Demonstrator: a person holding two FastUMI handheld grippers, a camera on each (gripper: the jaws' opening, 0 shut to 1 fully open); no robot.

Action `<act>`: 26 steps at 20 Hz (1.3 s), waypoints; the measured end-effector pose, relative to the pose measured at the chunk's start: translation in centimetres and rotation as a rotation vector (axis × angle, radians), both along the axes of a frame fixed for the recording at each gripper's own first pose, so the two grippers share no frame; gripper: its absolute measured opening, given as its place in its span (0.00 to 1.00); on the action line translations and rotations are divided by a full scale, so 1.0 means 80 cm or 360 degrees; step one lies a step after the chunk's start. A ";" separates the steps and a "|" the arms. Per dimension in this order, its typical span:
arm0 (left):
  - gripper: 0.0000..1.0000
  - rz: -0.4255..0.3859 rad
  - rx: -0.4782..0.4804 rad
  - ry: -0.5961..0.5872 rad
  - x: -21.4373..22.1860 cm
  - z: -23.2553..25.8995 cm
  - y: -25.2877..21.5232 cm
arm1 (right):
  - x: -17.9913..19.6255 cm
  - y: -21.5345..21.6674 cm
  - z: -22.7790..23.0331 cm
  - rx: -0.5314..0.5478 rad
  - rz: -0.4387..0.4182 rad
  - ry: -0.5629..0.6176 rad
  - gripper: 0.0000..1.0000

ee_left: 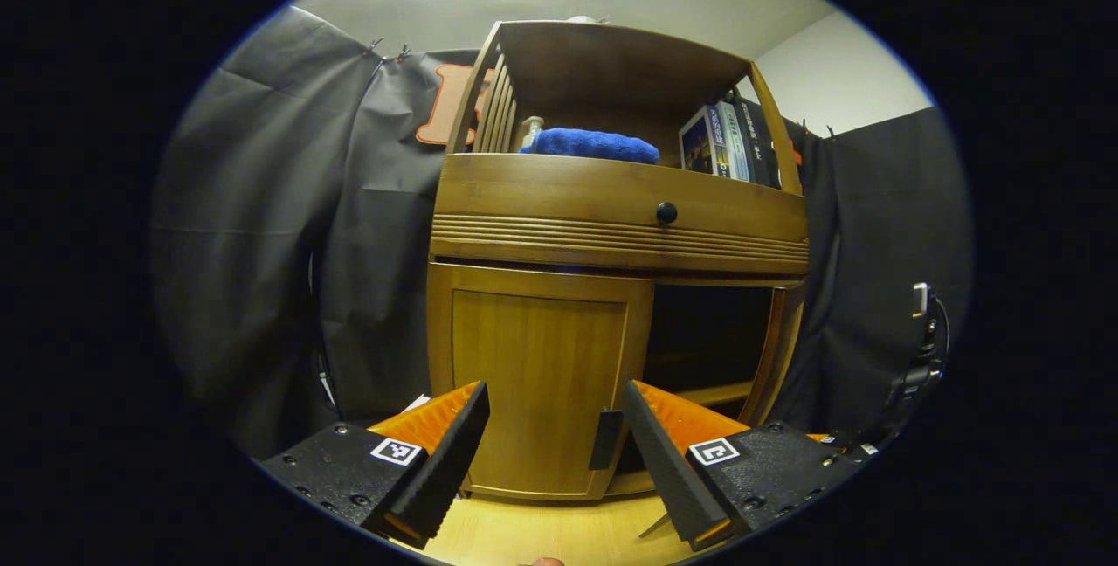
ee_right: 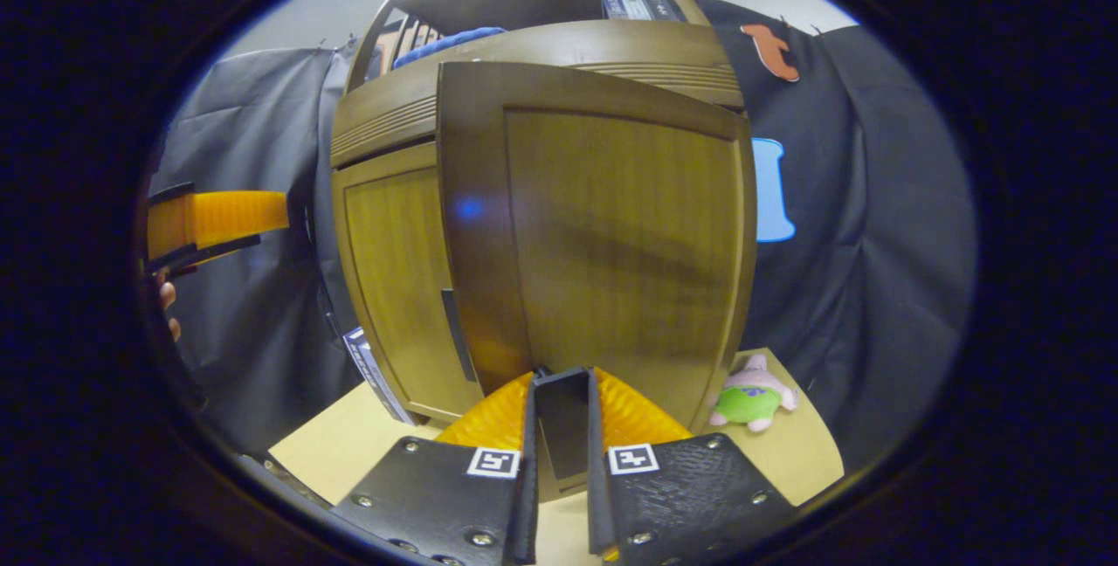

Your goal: Open the right door of the double-door shoe cabinet with the right hand, and open the left door with the left hand.

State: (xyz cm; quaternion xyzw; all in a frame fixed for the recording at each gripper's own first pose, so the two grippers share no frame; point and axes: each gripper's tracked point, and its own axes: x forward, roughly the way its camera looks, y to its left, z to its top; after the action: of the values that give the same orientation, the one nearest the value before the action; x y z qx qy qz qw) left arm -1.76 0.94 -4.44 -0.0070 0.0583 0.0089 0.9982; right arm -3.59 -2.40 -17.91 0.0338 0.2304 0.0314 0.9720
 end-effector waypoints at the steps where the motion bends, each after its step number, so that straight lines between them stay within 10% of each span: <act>1: 0.95 -0.0015 -0.0002 0.0002 0.001 -0.002 -0.003 | -0.003 -0.004 0.002 -0.0003 -0.0013 0.0002 0.22; 26: 0.95 -0.0335 -0.0072 0.0054 0.012 -0.023 -0.103 | -0.085 -0.131 0.031 -0.0138 -0.0422 0.0015 0.22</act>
State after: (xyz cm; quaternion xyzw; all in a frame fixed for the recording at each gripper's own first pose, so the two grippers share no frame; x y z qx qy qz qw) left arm -0.76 -7.32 -6.26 -0.0232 0.0757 -0.0972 0.9921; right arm -10.36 -12.89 -15.45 0.0222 0.2296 -0.1075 0.9671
